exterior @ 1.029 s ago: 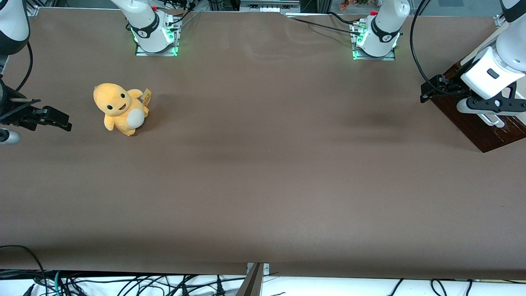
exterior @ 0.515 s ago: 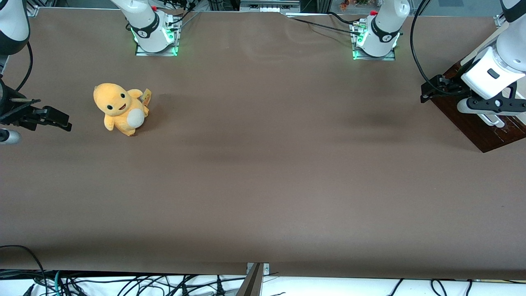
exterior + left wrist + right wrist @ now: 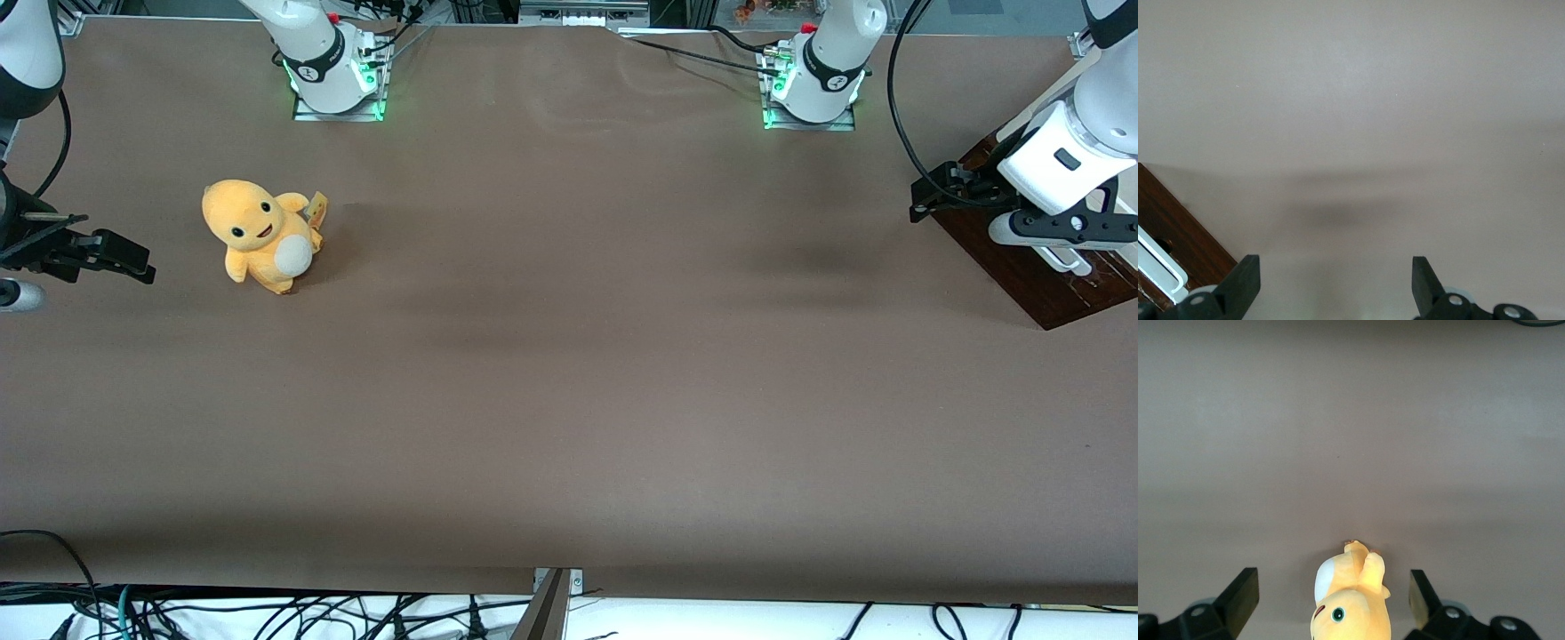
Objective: Open lower drawer with left arm only
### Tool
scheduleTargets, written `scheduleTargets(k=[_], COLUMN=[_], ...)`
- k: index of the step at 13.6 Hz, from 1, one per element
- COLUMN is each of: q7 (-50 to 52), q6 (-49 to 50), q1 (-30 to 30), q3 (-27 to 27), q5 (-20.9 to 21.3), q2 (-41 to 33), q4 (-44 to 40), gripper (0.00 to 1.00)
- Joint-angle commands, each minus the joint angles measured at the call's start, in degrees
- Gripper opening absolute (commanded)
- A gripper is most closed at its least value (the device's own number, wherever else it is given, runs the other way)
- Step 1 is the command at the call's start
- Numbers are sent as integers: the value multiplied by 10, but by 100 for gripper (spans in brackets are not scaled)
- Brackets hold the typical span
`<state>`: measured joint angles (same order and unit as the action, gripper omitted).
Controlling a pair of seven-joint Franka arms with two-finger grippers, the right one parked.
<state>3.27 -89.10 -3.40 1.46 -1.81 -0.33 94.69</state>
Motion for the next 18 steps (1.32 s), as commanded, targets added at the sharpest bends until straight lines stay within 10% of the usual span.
scheduleTargets(k=[1, 13, 18], q7=[-5, -12, 28], q6=[6, 6, 29], q1=[-2, 13, 5], q3=[-1, -3, 4], q5=[17, 19, 187], q2=[1, 74, 108], q4=[0, -42, -55], gripper=[100, 100, 100])
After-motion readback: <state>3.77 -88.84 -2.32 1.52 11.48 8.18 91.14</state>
